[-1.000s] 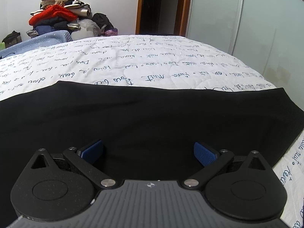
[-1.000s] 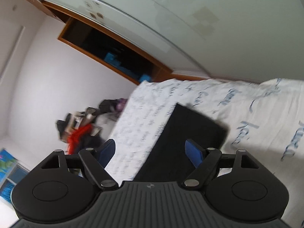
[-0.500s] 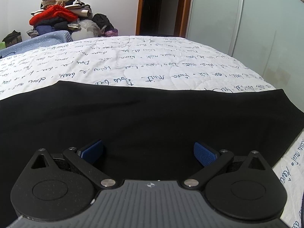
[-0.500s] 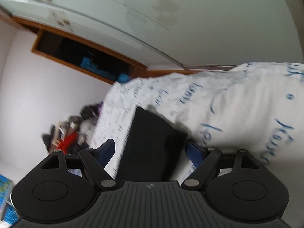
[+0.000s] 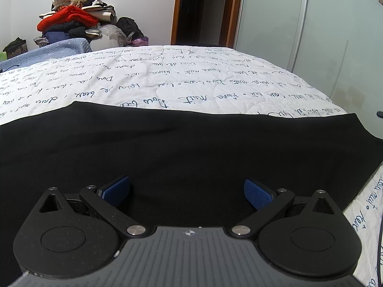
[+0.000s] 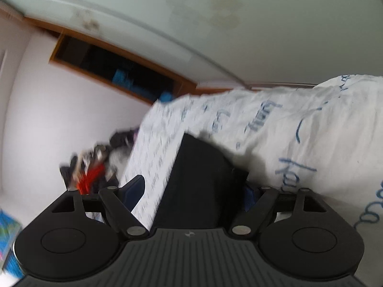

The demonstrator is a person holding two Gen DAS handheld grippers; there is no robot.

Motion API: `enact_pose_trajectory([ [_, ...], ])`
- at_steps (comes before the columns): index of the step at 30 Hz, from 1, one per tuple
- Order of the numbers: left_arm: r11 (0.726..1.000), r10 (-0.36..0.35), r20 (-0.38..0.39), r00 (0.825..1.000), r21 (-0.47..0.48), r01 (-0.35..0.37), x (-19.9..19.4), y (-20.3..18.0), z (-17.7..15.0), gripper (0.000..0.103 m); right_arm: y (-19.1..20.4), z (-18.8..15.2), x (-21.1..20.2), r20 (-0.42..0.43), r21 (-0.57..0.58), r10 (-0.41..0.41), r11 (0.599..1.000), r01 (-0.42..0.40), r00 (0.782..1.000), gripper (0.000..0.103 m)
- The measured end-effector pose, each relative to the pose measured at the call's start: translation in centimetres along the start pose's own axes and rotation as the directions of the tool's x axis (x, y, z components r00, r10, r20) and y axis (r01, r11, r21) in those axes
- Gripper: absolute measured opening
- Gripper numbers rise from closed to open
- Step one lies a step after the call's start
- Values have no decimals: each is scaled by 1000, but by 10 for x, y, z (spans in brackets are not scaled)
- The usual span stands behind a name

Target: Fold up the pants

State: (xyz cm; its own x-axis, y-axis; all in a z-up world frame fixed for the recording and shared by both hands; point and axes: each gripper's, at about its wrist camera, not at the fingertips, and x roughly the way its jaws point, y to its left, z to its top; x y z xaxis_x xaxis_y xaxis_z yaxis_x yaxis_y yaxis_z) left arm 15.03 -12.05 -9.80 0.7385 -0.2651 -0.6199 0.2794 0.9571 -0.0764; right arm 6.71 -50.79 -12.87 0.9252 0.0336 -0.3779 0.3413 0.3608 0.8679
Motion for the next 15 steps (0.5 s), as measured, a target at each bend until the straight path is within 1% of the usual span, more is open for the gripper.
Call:
enact_pose_trajectory([
  [1,1000,0,0,1000,0,0,0,0,0,103,3,0,4,-3,-24,-14,1000,14,1000,80],
  [2,1000,0,0,1000,0,0,0,0,0,103,9,-3,9,-13,-76,-40,996,39,999,80],
  [3,1000,-1,0,1000,-1,1,0,0,0,103,15,-7,12,-23,-136,-65,989,62,998,77],
  [4,1000,-1,0,1000,-1,1,0,0,0,103,21,-11,16,-32,-193,-92,978,85,995,61],
  [5,1000,-1,1,1000,-2,1,0,0,0,103,22,-13,19,-39,-216,-109,971,98,993,51],
  [6,1000,-1,1,1000,-2,1,0,0,0,103,18,-13,20,-46,-204,-114,974,103,992,40],
  [7,1000,-1,1,1000,-1,1,0,0,0,103,9,-10,18,-43,-161,-95,983,87,995,36],
  [9,1000,-1,1,1000,-1,1,0,0,0,103,-6,-6,12,-30,-68,-30,997,28,999,35],
  [10,1000,-1,1,1000,-1,1,0,0,0,103,-10,-8,9,-17,-48,-12,999,11,1000,35],
  [12,1000,0,1,1000,0,0,0,0,0,103,-6,-12,10,-4,-82,-25,996,25,1000,37],
  [14,1000,0,1,1000,0,0,0,0,0,103,2,-17,12,5,-157,-61,986,61,998,37],
  [15,1000,0,1,1000,-1,0,0,0,0,103,7,-20,14,15,-195,-81,977,83,997,35],
])
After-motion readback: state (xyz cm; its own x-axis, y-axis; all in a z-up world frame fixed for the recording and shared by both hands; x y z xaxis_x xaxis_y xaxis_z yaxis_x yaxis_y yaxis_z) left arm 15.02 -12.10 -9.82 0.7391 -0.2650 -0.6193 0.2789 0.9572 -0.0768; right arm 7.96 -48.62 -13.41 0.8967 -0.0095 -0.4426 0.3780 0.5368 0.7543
